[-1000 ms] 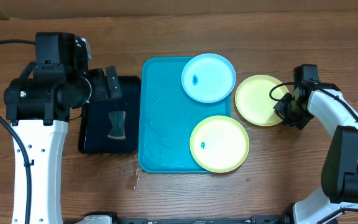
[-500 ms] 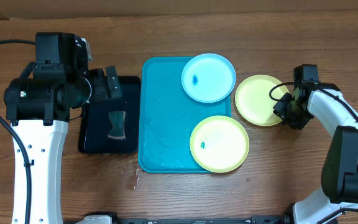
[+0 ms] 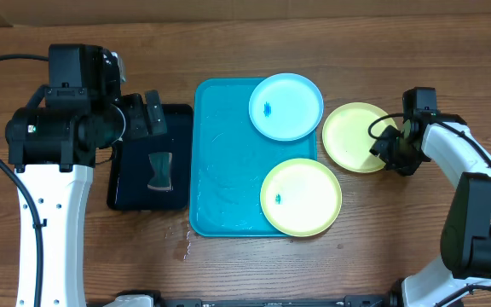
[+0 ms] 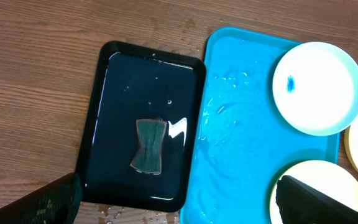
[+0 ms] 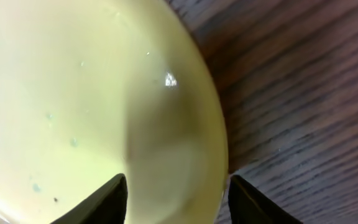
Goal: Clean dirty plates on tray and stack at the side
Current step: 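Open the right gripper to release the plate on the table, then move the right gripper to the rim of the other yellow plate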
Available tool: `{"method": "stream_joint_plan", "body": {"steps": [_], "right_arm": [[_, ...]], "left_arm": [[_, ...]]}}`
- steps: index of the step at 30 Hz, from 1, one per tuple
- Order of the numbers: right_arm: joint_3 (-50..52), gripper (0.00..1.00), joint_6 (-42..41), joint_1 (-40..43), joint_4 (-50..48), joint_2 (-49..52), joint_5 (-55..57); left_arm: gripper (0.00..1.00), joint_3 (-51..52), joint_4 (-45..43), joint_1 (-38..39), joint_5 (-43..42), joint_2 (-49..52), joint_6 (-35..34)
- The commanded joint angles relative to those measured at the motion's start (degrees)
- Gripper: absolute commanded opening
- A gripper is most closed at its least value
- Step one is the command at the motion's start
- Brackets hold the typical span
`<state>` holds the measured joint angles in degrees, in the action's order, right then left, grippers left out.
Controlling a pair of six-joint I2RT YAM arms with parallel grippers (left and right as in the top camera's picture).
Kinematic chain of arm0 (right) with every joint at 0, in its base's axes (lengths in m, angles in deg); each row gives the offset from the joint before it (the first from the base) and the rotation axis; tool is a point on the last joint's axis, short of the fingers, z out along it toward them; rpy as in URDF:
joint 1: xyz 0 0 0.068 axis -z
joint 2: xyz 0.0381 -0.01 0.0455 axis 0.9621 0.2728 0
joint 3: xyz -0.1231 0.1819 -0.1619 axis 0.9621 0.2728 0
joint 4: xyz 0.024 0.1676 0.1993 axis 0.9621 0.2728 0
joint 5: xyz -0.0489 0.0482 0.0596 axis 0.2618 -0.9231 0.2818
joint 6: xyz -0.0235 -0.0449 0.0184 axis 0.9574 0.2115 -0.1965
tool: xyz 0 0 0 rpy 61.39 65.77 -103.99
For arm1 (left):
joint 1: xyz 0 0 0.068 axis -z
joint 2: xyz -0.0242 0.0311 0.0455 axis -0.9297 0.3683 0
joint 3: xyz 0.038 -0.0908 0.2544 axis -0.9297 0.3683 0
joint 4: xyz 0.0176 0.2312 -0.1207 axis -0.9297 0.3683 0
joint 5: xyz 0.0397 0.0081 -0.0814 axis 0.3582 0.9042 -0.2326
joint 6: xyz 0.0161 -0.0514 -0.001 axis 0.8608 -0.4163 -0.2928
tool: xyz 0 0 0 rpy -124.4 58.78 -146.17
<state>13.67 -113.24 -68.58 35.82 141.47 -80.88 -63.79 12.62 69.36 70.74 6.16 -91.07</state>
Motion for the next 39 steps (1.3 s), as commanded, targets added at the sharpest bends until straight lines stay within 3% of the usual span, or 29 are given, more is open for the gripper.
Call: {"method": "stream_joint_plan", "body": {"steps": [1,8,14,33,39], "right_arm": [[-3.02,0.59,3.58,0.0,3.48,-2.27,-2.1],[-18.82,0.66,11.87,-0.2,26.71,-2.89,-11.58],[-18.86,0.69,13.66,-0.55,36.63,-2.93,-11.56],[-6.27,0.69,14.1,-13.14,31.28,-2.93,-12.87],[-4.13,0.6,11.72,-14.64,29.73,-2.93,-12.83]], "left_arm": [[1.0,-0.9,-0.22,-0.31,-0.66,-0.87,-0.61],[1.0,-0.9,-0.22,-0.31,-0.66,-0.87,-0.61],[1.0,-0.9,-0.22,-0.31,-0.66,-0.87,-0.61],[1.0,-0.9,-0.22,-0.31,-0.66,-0.87,-0.61],[1.0,-0.9,-0.22,-0.31,-0.66,-0.87,-0.61]]}}
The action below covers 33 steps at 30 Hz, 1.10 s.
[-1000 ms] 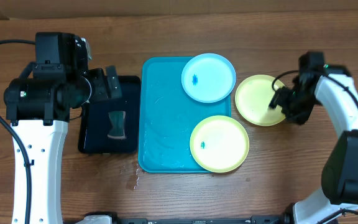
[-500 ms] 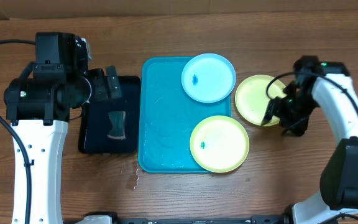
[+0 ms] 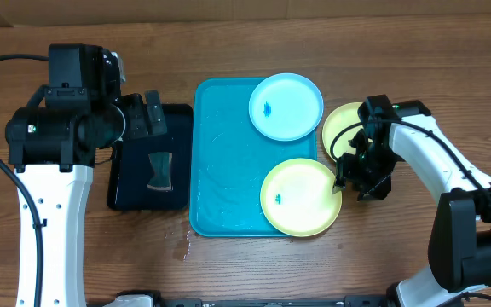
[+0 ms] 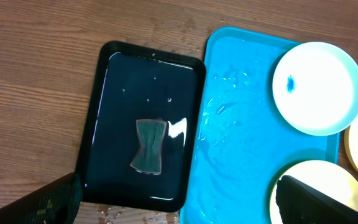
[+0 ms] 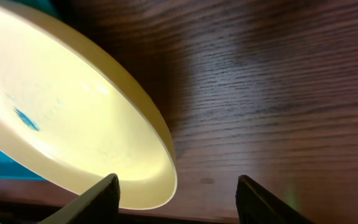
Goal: Clean dirty plates on tray and stack at the side
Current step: 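Move the right gripper to the rim of the other yellow plate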
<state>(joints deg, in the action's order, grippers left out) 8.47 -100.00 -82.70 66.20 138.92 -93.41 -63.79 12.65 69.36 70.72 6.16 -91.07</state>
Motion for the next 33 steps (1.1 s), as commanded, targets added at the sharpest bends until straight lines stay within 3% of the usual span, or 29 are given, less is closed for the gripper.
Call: {"method": "stream_joint_plan", "body": {"steps": [1,6,11,33], "right_arm": [[1.42,0.59,-1.84,-0.52,-0.85,-0.37,-0.33],[3.85,0.57,-1.86,-0.52,-2.8,-0.37,-0.52],[4.46,0.29,-1.86,-0.52,-3.87,-0.37,-1.44],[4.46,0.28,-1.88,-0.52,-5.99,-0.37,-1.62]], "left_arm": [[1.0,-0.9,-0.24,-0.31,-0.63,-0.87,-0.61],[1.0,-0.9,-0.24,-0.31,-0.63,-0.87,-0.61],[1.0,-0.9,-0.24,-0.31,-0.63,-0.87,-0.61],[1.0,-0.9,-0.24,-0.31,-0.63,-0.87,-0.61]]}}
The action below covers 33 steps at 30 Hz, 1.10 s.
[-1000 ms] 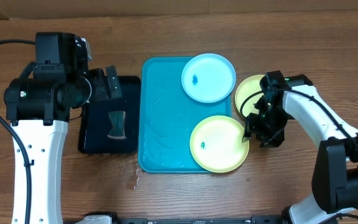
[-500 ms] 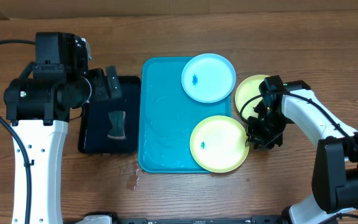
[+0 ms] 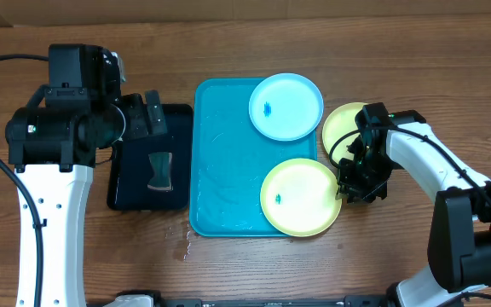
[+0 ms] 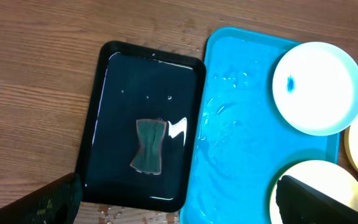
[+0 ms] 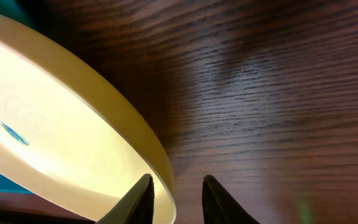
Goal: Clean dirty plates on tray and stack at the side
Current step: 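Move the right gripper to the rim of the other yellow plate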
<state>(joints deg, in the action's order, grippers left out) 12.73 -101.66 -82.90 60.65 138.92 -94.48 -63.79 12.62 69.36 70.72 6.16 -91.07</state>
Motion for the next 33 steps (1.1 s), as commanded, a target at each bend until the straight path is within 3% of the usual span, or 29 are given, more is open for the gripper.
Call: {"method": "stream_joint_plan", "body": {"steps": [1,5,9,20,26,33], "right_arm": [[0.2,0.28,-0.22,-0.33,-0.55,-0.37,-0.55],[0.2,0.27,-0.22,-0.33,-0.59,-0.37,-0.55],[0.2,0.2,-0.22,-0.33,-0.48,-0.37,-0.59],[1.14,0.19,-0.22,-0.33,-1.31,-0.37,-2.05],[1.46,0.12,-0.24,-0.33,-1.81,-0.35,-2.1],[1.7,0.07,-0.22,-0.46,-3.87,-0.35,-8.15]], "left_arm": [[1.0,-0.9,-0.22,-0.31,-0.63,-0.87,-0.61],[1.0,-0.9,-0.22,-0.31,-0.63,-0.87,-0.61],[1.0,-0.9,-0.22,-0.31,-0.63,-0.87,-0.61],[1.0,-0.9,-0.22,-0.31,-0.63,-0.87,-0.61],[1.0,-0.9,-0.22,-0.31,-0.63,-0.87,-0.61],[1.0,-0.9,-0.22,-0.31,-0.63,-0.87,-0.61]]}}
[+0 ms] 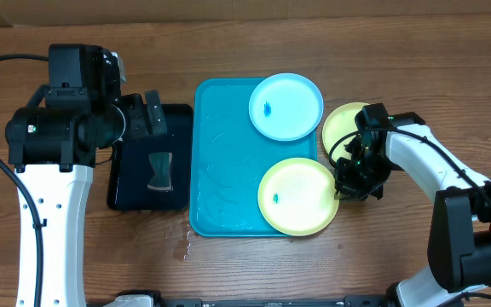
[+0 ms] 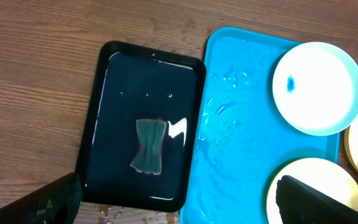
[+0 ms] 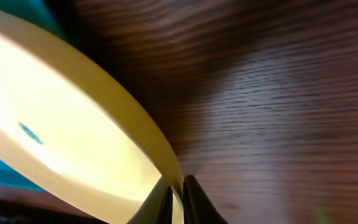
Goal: Clean dirty plates on tray and stack at the side
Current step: 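Move the right gripper to the rim of the other yellow plate, then drag the yellow plate left across the teal tray with the right gripper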
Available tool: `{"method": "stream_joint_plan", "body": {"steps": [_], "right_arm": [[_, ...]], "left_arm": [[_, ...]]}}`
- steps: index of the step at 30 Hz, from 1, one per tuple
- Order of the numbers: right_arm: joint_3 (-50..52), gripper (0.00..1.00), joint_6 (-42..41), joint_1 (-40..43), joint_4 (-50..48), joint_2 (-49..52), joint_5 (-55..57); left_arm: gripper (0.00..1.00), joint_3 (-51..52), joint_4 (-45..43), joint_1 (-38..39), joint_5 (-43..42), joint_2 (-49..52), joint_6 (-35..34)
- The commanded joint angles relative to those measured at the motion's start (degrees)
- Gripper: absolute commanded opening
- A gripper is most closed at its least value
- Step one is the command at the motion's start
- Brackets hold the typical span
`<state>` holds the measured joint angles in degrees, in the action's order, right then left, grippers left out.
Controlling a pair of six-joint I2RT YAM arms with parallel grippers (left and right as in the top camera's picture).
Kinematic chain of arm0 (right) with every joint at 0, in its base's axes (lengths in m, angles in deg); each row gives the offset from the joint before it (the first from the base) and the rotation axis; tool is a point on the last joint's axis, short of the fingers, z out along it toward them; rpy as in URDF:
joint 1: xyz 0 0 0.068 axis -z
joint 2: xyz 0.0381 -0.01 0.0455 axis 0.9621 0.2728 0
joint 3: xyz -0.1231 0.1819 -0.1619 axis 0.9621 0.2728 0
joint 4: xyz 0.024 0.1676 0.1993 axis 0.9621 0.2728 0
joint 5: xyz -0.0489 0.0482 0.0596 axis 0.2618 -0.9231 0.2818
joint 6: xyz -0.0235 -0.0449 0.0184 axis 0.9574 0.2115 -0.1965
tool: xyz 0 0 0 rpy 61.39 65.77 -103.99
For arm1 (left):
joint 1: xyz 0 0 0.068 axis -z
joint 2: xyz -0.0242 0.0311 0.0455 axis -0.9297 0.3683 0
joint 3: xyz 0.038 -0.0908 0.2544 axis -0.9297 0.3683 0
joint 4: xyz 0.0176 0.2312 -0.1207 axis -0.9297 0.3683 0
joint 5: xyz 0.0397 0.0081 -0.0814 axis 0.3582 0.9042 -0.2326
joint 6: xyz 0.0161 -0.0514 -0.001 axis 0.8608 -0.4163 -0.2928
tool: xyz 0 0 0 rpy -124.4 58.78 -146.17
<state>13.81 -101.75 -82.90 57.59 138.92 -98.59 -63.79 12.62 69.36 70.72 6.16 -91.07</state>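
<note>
A stained yellow plate [image 1: 297, 196] lies on the front right of the teal tray [image 1: 224, 170], overhanging its edge. My right gripper [image 1: 341, 189] is shut on this plate's right rim; the right wrist view shows the rim [image 3: 135, 127] pinched between the fingertips [image 3: 178, 193]. A pale blue plate [image 1: 285, 106] with a blue smear sits at the tray's back right. A clean yellow plate [image 1: 348, 132] rests on the table to the right of the tray. My left gripper [image 2: 179, 202] hangs open, high above the black tray [image 2: 104, 124].
The black tray [image 1: 135, 183] holds water and a grey sponge [image 1: 158, 170], left of the teal tray. Water drops [image 1: 181, 243] lie on the wood near the teal tray's front left corner. The right arm [image 1: 433, 162] reaches over the table's right side.
My right jaws, narrowly apart around the stained yellow plate's rim, are now shut on it. The plate sits slightly further left. The left arm has not moved.
My right gripper was open at the far rim of the clean yellow plate beside the tray. Then it stood wide open at the stained yellow plate's right rim, then nearly closed around it, and now grips it. The left arm stayed still throughout.
</note>
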Motion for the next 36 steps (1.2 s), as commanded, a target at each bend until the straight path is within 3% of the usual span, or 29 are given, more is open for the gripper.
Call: {"method": "stream_joint_plan", "body": {"steps": [1,14,30,32,34,36], "right_arm": [[0.66,0.07,-0.13,-0.61,-1.36,-0.35,-4.81],[0.68,0.04,-9.99,-11.63,-12.22,-0.35,-5.27],[0.68,0.04,-22.43,-20.5,-23.28,-0.26,14.53],[0.68,0.09,-22.67,-20.5,-23.63,-0.22,15.47],[0.68,0.26,-22.67,-20.5,-23.91,-0.22,15.43],[0.68,0.34,-22.67,-20.5,-23.87,-0.22,15.39]], "left_arm": [[1.0,-0.9,-0.22,-0.31,-0.63,-0.87,-0.61],[1.0,-0.9,-0.22,-0.31,-0.63,-0.87,-0.61],[1.0,-0.9,-0.22,-0.31,-0.63,-0.87,-0.61],[1.0,-0.9,-0.22,-0.31,-0.63,-0.87,-0.61],[1.0,-0.9,-0.22,-0.31,-0.63,-0.87,-0.61],[1.0,-0.9,-0.22,-0.31,-0.63,-0.87,-0.61]]}}
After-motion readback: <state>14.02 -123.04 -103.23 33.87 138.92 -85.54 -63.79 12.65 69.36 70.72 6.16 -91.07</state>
